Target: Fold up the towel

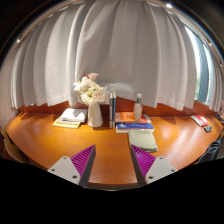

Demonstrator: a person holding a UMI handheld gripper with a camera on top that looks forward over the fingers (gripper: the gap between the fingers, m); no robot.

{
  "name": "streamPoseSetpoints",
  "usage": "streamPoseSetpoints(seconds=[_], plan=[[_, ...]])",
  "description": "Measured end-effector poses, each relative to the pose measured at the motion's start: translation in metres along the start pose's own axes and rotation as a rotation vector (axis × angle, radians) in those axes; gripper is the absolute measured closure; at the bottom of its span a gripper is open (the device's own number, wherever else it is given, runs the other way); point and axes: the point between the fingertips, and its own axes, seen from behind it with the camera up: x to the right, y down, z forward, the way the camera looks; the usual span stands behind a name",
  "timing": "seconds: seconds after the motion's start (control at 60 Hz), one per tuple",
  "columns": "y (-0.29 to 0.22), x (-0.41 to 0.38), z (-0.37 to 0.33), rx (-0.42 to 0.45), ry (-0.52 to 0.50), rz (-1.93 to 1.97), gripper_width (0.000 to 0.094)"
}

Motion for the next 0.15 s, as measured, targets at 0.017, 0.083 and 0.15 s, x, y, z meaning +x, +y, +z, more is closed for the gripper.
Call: streamPoseSetpoints(seconds=[0.017,0.083,0.15], plan=[[-0.0007,-0.0005,-0.0009,0.002,0.003,0.0,0.0249],[-0.0019,-0.0024,-0.0028,0.008,0.006,0.004,0.0249],[-0.0012,-0.004,-0.0046,0.007,0.005,0.004,0.025]])
